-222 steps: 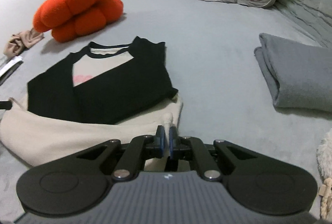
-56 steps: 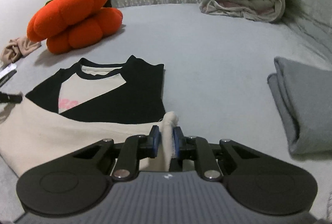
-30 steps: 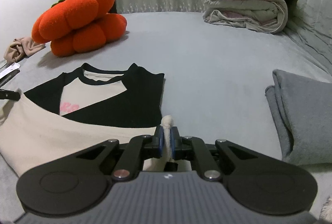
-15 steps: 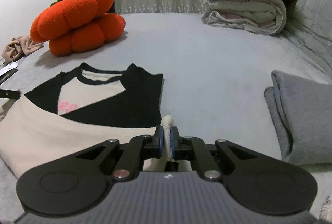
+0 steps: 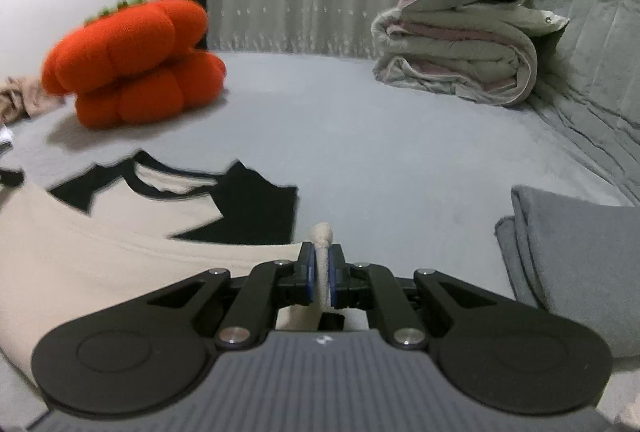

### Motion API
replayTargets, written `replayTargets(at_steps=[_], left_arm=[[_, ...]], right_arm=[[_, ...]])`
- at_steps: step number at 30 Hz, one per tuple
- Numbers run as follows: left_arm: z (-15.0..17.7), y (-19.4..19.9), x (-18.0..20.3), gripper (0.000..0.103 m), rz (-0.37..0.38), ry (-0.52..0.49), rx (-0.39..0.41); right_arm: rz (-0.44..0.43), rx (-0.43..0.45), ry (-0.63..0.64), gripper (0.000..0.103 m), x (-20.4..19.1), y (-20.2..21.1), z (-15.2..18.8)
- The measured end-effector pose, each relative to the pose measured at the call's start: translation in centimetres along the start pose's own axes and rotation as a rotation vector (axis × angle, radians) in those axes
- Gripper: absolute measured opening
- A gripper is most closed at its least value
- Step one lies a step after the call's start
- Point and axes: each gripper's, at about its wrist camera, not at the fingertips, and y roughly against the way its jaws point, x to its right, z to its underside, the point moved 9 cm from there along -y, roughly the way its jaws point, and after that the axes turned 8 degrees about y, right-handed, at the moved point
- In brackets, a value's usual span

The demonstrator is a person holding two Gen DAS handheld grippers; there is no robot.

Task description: Fold clothes

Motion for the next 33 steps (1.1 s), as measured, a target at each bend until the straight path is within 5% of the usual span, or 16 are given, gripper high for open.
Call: replayTargets(at_steps=[5, 8, 9, 10, 16, 23, 26, 33], left_arm=[[0.4, -1.6, 0.0, 0.014, -0.038, -0.027, -0.014], [-0.1, -1.6, -0.7, 0.044, -0.060, 0.008, -0.020], [-0.3, -1.4, -1.0, 0.050, -0.062, 0.027, -0.012], [-0.5, -1.1, -1.4, 0.051, -0.061, 0.053, -0.013], [-2.5, 2.2, -2.6, 0.051, -0.118, 0.140, 0.046], [3.7, 3.3, 7.9, 0.054, 0.085, -0.119, -0.032], [6.5, 3.8, 12.2, 0.055, 0.168, -0.226, -0.066], [7.6, 3.1, 10.8, 0.055, 0.167, -0.126, -0.100]], right_arm=[[0.009, -0.082, -0.011, 0.007, -0.1, -1.7, 2.4], [-0.002, -0.080, -0.029, 0.015, 0.2, -1.3, 2.0], [0.004, -0.084, -0.034, 0.028, 0.3, -1.1, 1.9], [0.021, -0.079, -0.035, 0.036, 0.6, -0.8, 1.7], [-0.036, 0.039, -0.012, 0.036, -1.0, 3.2, -1.5], [-0.287, 0.046, 0.009, 0.036, -8.4, 5.1, -1.7], [-0.329, 0.003, 0.072, 0.036, -11.8, 4.1, -0.5], [-0.307, -0.014, 0.133, 0.039, -12.8, 1.4, 0.8]])
